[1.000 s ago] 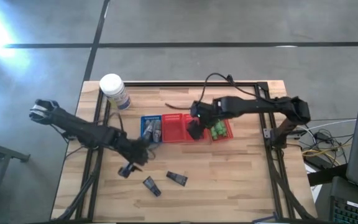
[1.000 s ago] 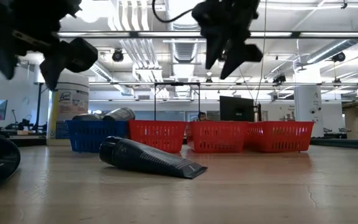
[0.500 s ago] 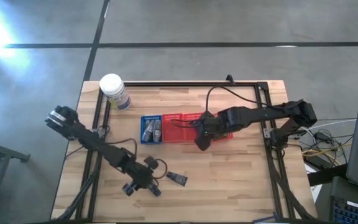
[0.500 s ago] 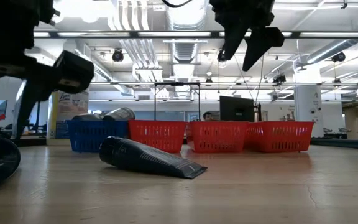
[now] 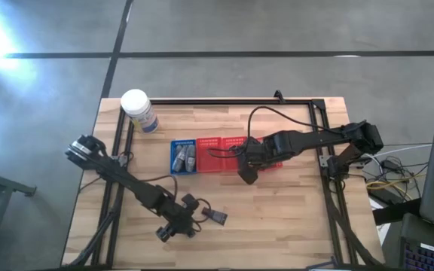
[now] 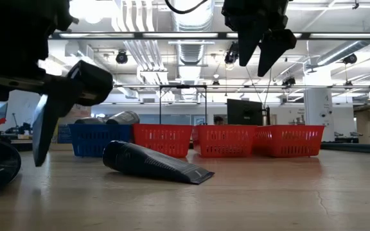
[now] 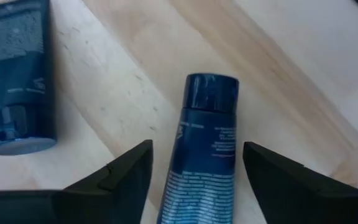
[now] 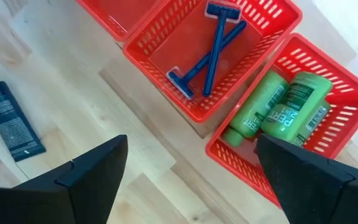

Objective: Pick & Place Travel size toiletries
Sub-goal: Put the shave cream into the left red bin

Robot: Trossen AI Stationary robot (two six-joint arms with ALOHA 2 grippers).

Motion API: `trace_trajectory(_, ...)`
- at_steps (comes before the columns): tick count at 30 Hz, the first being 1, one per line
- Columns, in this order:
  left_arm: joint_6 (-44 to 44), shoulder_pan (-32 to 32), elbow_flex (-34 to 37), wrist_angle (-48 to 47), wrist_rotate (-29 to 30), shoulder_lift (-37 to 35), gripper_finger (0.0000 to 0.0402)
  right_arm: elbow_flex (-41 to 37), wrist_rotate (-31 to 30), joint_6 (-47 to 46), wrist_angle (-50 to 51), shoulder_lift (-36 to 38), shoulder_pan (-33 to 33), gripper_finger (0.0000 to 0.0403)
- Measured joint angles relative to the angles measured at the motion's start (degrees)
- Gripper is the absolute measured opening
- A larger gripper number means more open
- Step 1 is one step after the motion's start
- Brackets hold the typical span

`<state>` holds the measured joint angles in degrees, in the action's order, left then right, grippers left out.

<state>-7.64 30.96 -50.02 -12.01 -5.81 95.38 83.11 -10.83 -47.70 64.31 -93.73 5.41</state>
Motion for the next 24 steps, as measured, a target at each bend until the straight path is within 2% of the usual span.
trace_trajectory(4, 0.02, 0.00, 0.01, 0.02, -0.27, 1.45, 0.0271, -0.04, 0.00, 0.24, -0.01, 0.00, -0.02, 0.0350)
trace_trajectory(8, 0.04, 0.00, 0.01, 0.51, -0.32, 2.62, 0.0263, -0.04, 0.07, 1.40, -0.02, 0.13, -0.02, 0.0335)
trace_trajectory(11, -0.18, -0.04, -0.02, 0.82, -0.32, 2.84, 0.0239, -0.04, 0.11, 1.43, 0.22, 0.45, -0.02, 0.0323)
trace_trajectory(17, 1.88, -0.82, 0.18, -0.52, -0.06, 0.88, 0.0159, -0.11, -0.45, 1.40, 1.69, 2.55, -0.02, 0.0295)
trace_trajectory(21, 6.06, -2.30, -0.78, -5.49, 1.06, -3.59, 0.0112, -0.11, -2.55, 1.20, 3.00, 5.23, -0.02, 0.0279)
trace_trajectory(24, 10.65, -3.91, -1.88, -9.88, 4.83, -8.35, 0.0099, -0.15, -4.31, 0.40, 3.23, 7.72, -0.04, 0.0268)
